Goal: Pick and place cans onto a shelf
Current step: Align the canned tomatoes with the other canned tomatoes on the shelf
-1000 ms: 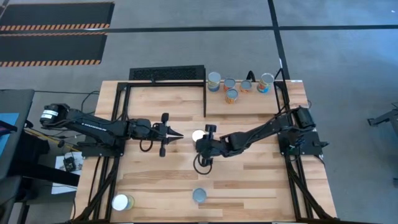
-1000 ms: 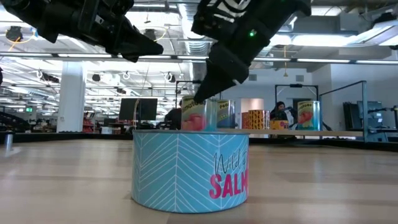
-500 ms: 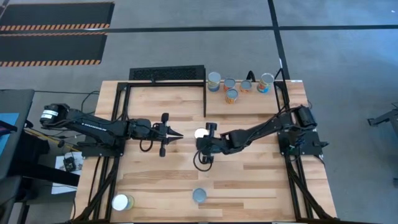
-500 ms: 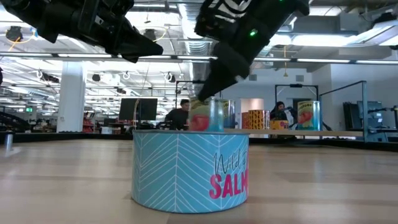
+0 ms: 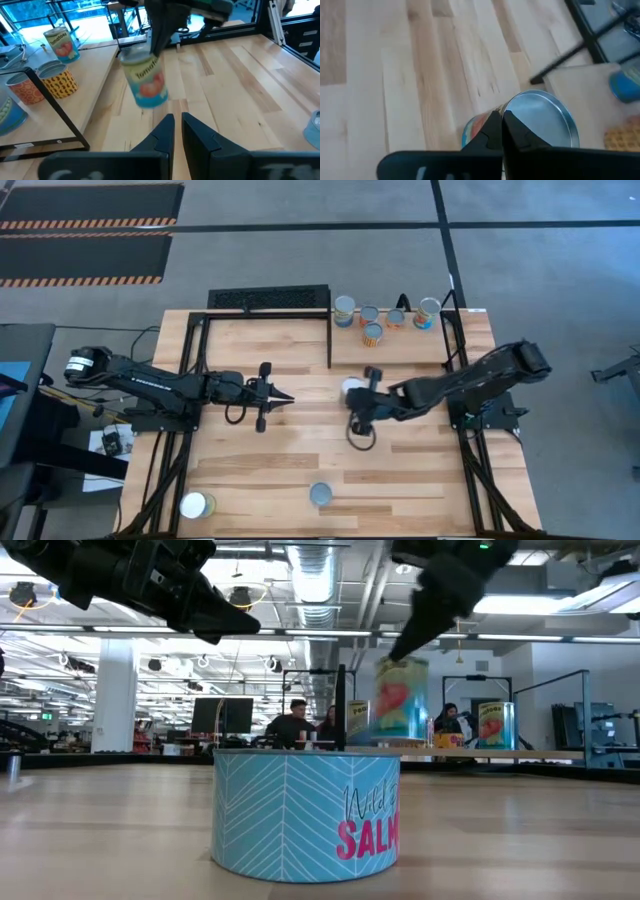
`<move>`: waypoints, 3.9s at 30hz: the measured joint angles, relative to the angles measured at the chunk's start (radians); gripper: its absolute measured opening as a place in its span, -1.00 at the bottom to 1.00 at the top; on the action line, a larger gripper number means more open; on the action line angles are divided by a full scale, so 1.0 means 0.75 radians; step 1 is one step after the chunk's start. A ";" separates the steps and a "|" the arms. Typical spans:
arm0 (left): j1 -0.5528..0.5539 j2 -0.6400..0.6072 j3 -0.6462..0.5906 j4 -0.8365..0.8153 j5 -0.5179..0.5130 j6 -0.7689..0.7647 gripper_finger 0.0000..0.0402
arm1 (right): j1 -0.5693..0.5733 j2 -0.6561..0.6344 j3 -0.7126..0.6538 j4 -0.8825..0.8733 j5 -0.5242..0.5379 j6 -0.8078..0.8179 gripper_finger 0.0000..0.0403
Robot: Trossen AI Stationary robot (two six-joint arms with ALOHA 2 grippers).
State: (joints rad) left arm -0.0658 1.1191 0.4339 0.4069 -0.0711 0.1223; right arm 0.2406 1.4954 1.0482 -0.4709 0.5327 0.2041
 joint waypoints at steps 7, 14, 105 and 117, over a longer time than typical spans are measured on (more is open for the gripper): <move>0.000 0.000 0.000 0.000 0.000 0.000 -0.88 | 0.044 -0.263 -0.133 -0.129 0.070 0.146 -0.98; 0.000 0.000 0.000 0.003 0.000 0.000 -0.88 | 0.055 -0.431 -0.140 -0.331 0.106 0.196 -0.97; 0.000 0.000 0.001 -0.009 -0.001 -0.007 -0.88 | -1.318 -0.575 -0.380 -0.283 -0.142 -0.105 -0.91; 0.000 0.000 0.001 -0.009 -0.001 -0.007 -0.88 | -1.317 -0.581 -0.382 -0.291 -0.150 -0.104 -0.54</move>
State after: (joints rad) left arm -0.0655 1.1191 0.4343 0.4004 -0.0719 0.1169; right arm -0.7471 1.0598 0.7616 -0.6889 0.4202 0.1261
